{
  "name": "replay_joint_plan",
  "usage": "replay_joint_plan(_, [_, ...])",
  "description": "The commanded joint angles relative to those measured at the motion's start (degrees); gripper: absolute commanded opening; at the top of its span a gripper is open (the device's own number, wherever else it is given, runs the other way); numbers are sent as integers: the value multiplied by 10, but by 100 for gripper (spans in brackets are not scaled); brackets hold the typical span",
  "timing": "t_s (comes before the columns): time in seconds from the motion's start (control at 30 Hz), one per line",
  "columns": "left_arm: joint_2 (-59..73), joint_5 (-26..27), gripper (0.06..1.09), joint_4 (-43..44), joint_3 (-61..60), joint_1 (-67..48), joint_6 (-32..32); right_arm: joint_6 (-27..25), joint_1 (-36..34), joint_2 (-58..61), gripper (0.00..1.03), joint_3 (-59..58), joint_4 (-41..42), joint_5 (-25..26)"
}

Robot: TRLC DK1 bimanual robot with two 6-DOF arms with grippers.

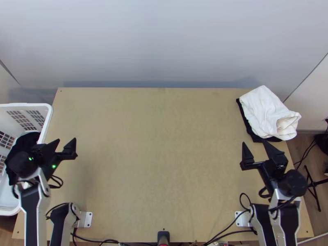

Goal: Fold the t-shirt

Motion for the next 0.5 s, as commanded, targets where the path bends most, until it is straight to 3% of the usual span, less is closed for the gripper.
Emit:
replay_joint_plan(0.0, [10, -23, 104, 230, -122, -36, 3, 2, 14, -20, 99, -130, 200, 20])
replay_joint_plan(0.1, [59, -37, 104, 339, -154, -51, 10, -3, 14, -21, 99, -164, 245, 24])
replay_joint_plan(0.2, [134, -107, 104, 465, -186, -106, 14, -4, 14, -24, 99, -173, 257, 28])
replay_joint_plan(0.37, [127, -141, 104, 504, -217, -137, 6, -13, 26, -63, 99, -173, 253, 29])
replay_joint_plan(0.47, [48, -141, 104, 480, -246, -138, -8, -5, 33, -107, 99, -173, 172, 29])
